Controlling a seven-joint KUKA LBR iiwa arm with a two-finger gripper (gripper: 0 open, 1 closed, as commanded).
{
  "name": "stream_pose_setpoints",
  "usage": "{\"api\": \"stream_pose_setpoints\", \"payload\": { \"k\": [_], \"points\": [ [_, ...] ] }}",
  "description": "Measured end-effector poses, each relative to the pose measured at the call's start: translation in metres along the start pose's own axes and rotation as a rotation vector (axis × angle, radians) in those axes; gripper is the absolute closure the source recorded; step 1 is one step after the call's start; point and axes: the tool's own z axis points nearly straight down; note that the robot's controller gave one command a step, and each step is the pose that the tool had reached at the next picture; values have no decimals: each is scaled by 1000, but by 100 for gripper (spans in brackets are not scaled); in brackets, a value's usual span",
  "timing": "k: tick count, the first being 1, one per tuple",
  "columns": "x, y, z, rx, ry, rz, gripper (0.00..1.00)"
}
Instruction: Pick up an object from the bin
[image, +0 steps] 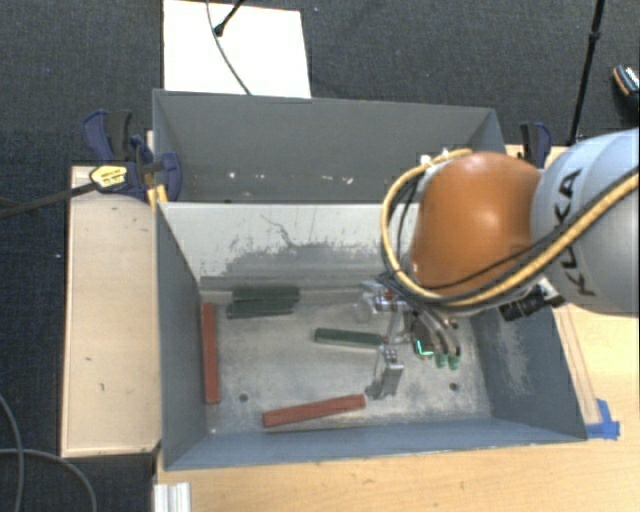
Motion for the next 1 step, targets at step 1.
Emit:
{"api": "stream_pose_setpoints", "payload": {
  "k": [1],
  "points": [
    [-93, -25, 157, 0, -7, -126, 0]
  ]
}}
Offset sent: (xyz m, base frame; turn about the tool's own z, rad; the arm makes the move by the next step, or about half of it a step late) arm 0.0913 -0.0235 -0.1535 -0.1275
